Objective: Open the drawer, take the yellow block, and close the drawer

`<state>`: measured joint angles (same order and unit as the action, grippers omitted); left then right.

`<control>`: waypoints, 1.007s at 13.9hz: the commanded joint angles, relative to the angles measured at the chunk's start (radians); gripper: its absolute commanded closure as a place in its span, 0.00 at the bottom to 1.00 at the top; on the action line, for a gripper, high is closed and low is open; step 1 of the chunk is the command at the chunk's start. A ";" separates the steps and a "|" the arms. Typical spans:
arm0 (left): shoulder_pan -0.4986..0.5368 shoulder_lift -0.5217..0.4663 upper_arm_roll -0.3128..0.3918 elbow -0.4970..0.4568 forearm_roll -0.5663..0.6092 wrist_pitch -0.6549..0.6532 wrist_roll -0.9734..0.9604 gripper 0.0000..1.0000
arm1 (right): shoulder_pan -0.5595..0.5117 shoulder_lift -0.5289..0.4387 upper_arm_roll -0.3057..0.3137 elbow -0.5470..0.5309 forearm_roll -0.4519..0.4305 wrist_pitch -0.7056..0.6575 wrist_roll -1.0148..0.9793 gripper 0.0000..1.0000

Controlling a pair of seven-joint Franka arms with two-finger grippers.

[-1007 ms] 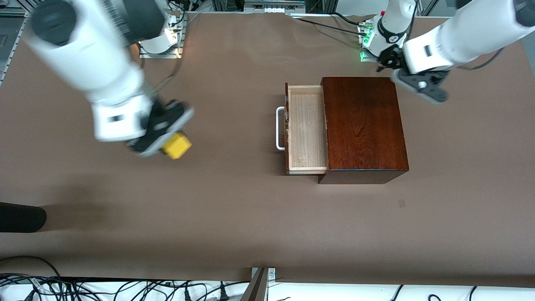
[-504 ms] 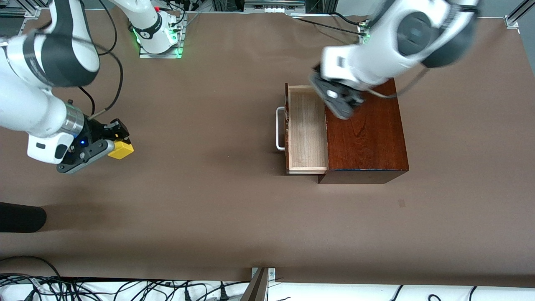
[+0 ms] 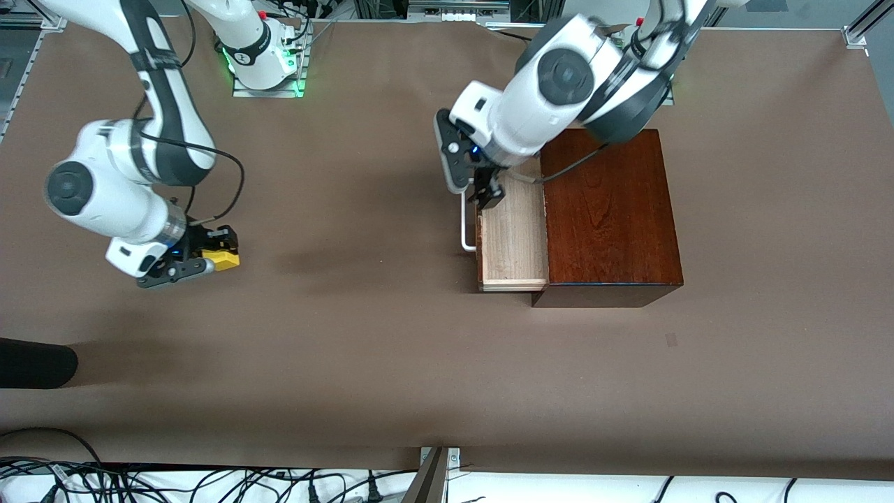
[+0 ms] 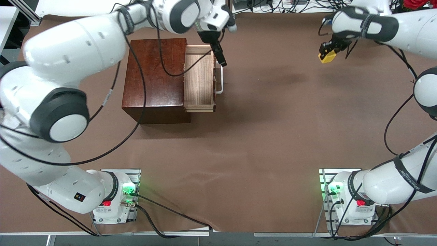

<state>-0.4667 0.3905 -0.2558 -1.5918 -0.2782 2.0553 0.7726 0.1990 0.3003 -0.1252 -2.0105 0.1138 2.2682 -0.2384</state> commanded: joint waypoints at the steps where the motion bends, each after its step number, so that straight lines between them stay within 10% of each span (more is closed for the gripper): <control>1: -0.055 0.117 -0.022 0.024 0.010 0.129 0.094 0.00 | -0.003 0.003 0.010 -0.065 -0.019 0.080 0.057 1.00; 6: -0.113 0.214 -0.023 0.013 0.299 0.189 0.082 0.00 | -0.003 0.063 0.016 -0.169 -0.017 0.244 0.149 1.00; 12: -0.078 0.193 -0.016 -0.019 0.335 0.013 0.093 0.00 | -0.003 0.094 0.035 -0.208 -0.014 0.300 0.189 0.91; 14: -0.070 0.189 -0.016 -0.016 0.336 -0.018 0.094 0.00 | -0.003 0.086 0.042 -0.206 -0.014 0.292 0.189 0.00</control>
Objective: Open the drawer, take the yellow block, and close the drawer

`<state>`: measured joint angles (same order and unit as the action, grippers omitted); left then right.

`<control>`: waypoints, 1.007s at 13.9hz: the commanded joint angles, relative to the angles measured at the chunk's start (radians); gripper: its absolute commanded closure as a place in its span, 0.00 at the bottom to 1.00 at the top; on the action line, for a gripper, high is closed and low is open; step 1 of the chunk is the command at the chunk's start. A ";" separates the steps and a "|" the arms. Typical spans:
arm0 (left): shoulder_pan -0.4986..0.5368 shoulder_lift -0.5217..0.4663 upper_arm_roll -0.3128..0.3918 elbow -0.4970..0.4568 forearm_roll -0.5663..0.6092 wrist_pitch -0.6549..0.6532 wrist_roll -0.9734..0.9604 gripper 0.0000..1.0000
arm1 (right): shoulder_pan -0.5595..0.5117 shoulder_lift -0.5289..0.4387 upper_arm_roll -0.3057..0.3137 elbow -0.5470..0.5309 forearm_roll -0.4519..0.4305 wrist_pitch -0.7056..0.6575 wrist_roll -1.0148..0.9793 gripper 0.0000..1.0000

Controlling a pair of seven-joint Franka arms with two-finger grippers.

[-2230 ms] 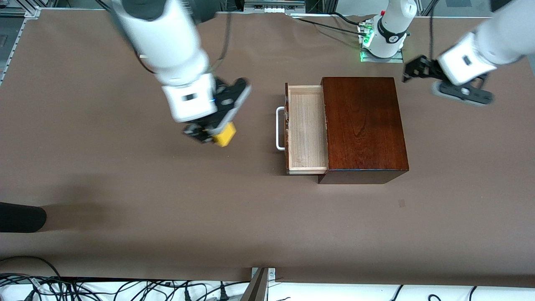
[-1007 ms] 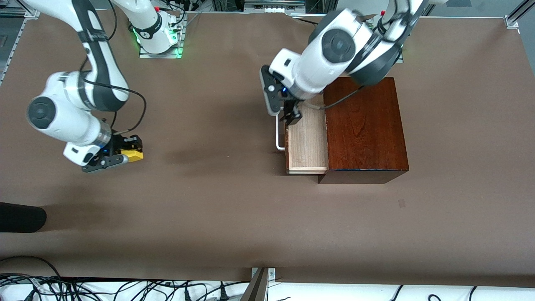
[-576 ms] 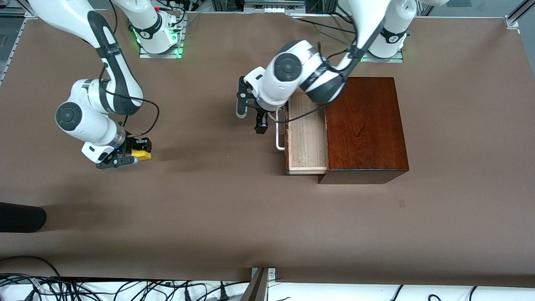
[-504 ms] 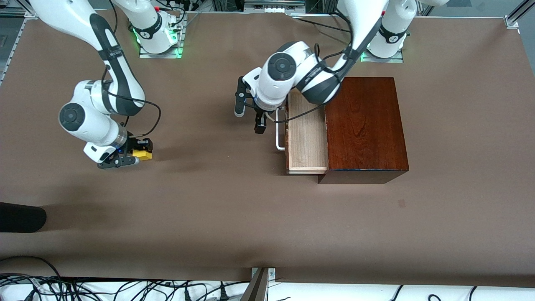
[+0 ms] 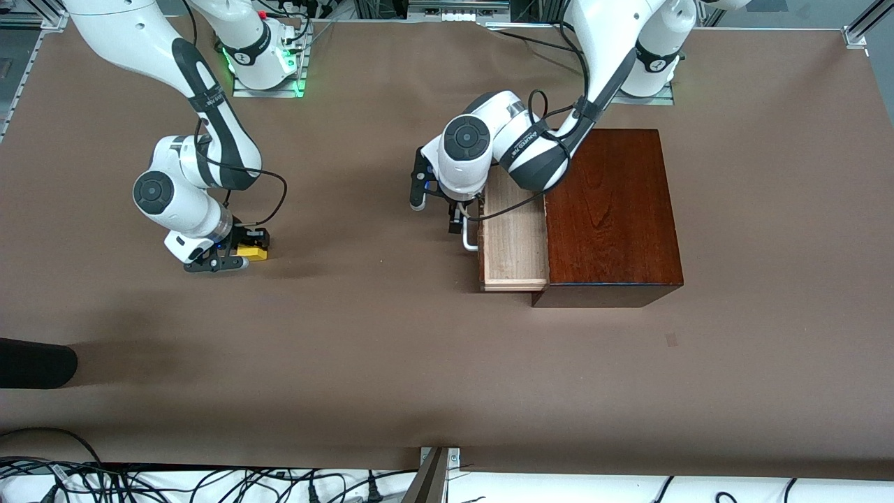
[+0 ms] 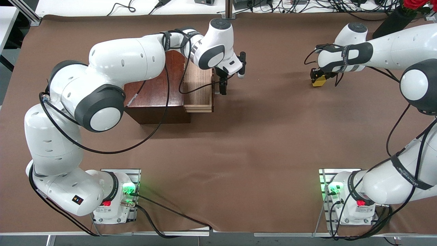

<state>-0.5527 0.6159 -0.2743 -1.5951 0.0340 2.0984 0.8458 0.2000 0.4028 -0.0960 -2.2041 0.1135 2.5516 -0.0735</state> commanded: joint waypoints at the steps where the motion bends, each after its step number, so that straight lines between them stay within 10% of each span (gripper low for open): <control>1: 0.020 -0.036 0.004 -0.013 0.024 -0.063 0.022 0.00 | -0.005 -0.034 0.018 -0.008 -0.014 0.007 0.015 0.00; 8: 0.131 -0.038 -0.005 -0.016 0.052 -0.103 0.091 0.00 | -0.011 -0.303 0.013 0.237 -0.020 -0.523 0.018 0.00; 14: 0.183 -0.051 -0.006 -0.013 0.049 -0.164 0.111 0.00 | -0.031 -0.317 0.007 0.619 -0.043 -0.974 0.021 0.00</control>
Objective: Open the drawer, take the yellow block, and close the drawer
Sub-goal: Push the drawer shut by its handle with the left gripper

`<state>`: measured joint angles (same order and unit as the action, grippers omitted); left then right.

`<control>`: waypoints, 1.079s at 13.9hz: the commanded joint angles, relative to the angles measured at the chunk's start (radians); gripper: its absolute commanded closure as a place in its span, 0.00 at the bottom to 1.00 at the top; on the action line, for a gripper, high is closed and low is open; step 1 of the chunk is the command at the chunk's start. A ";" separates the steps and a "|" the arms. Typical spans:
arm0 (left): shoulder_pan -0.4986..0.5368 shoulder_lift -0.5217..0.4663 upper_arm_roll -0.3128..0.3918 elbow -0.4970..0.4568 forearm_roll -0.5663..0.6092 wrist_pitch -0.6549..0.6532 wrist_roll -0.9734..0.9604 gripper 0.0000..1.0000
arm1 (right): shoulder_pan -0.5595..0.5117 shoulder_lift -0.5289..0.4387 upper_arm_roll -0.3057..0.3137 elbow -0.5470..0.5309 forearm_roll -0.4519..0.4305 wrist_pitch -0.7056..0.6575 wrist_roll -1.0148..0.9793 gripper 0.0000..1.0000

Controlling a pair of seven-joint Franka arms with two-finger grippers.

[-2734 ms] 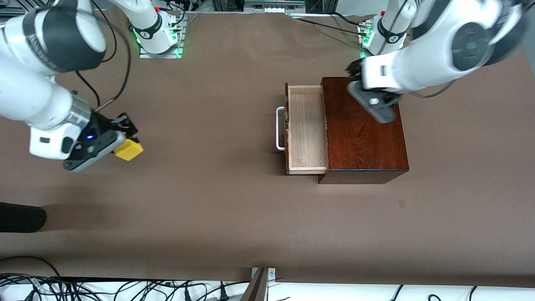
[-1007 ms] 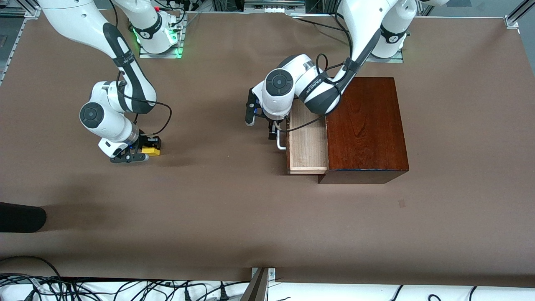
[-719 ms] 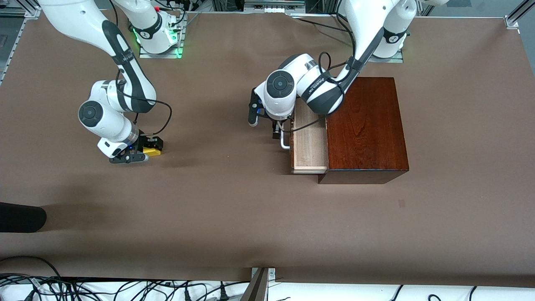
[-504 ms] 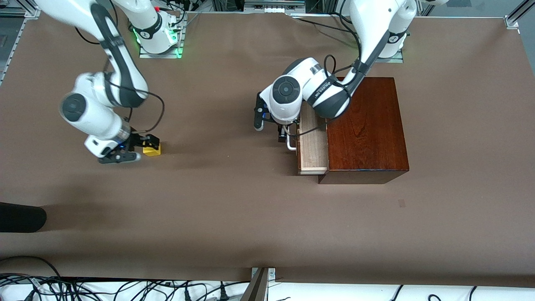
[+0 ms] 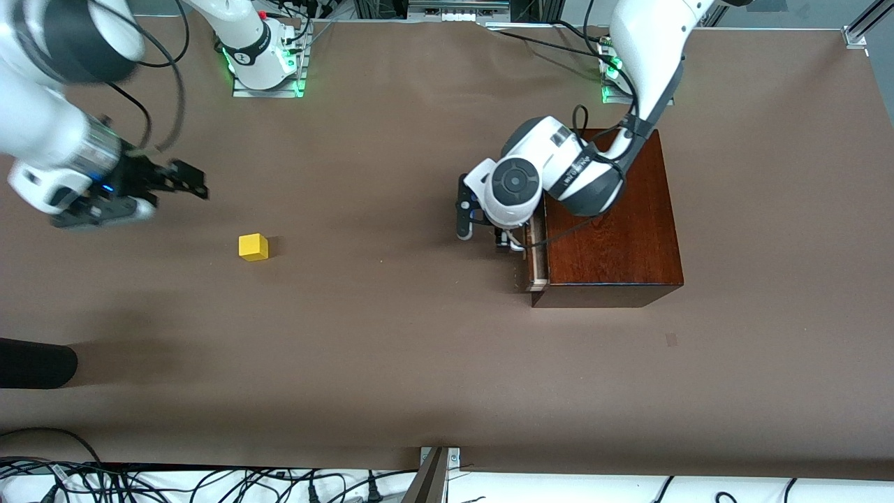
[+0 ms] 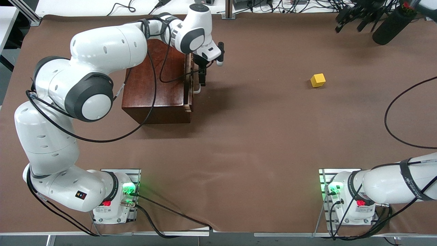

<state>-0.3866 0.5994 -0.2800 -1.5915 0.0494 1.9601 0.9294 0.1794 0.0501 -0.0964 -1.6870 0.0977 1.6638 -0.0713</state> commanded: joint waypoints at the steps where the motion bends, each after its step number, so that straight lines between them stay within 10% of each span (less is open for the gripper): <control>1: 0.018 -0.036 -0.001 -0.015 0.033 -0.036 0.028 0.00 | -0.011 0.036 0.007 0.131 -0.029 -0.117 0.019 0.00; 9: 0.026 -0.059 -0.004 -0.007 0.015 -0.052 -0.023 0.00 | -0.011 0.040 -0.014 0.187 -0.058 -0.141 0.007 0.00; 15: 0.026 -0.225 -0.001 0.010 -0.129 -0.190 -0.468 0.00 | -0.011 0.040 -0.017 0.188 -0.079 -0.157 0.004 0.00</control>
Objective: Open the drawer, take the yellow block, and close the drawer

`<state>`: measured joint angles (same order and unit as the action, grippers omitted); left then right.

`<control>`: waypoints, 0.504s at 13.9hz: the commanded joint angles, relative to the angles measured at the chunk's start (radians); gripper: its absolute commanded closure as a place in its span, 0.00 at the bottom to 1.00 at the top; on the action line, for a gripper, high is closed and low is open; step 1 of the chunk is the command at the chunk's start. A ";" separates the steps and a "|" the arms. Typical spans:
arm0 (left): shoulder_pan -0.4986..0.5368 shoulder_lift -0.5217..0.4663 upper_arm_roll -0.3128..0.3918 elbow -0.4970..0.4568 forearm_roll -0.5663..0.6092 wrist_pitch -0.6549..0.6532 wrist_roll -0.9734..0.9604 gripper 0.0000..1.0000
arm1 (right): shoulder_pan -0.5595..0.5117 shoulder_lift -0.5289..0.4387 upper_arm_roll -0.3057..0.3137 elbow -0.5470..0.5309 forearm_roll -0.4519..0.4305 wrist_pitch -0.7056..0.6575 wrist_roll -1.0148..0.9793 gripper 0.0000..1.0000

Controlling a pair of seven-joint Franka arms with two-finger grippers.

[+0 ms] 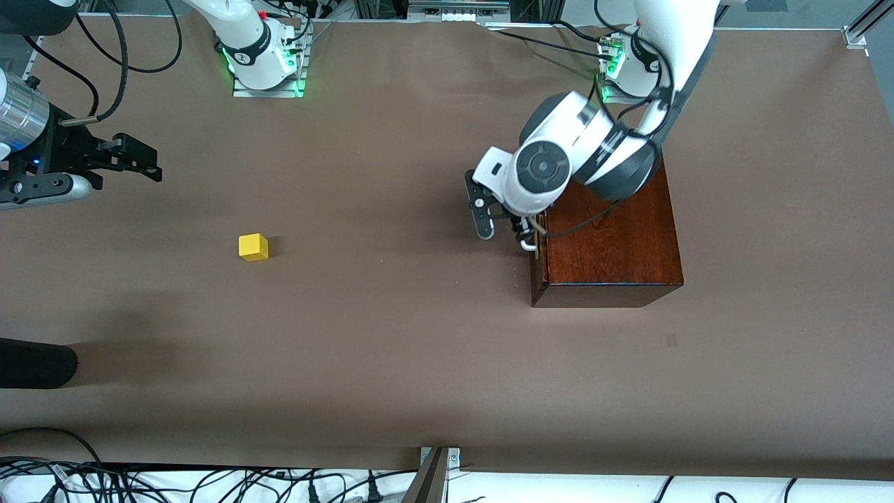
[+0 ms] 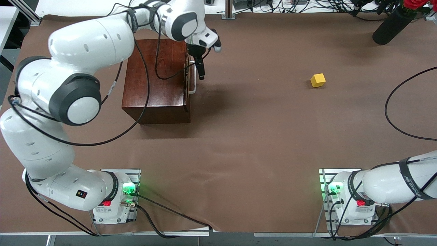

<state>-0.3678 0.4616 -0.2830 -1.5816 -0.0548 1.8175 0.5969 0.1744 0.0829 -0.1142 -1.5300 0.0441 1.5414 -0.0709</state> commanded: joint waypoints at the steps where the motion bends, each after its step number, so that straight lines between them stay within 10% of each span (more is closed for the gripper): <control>1: 0.010 -0.106 0.011 0.030 -0.019 -0.090 -0.200 0.00 | -0.006 0.008 0.002 0.030 -0.039 -0.038 0.013 0.00; 7: 0.185 -0.138 0.048 0.274 0.091 -0.378 -0.239 0.00 | -0.004 0.003 0.002 0.030 -0.030 -0.089 0.022 0.00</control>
<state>-0.2432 0.3135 -0.2292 -1.3808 -0.0166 1.5270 0.3729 0.1743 0.0827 -0.1139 -1.5269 0.0175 1.5004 -0.0695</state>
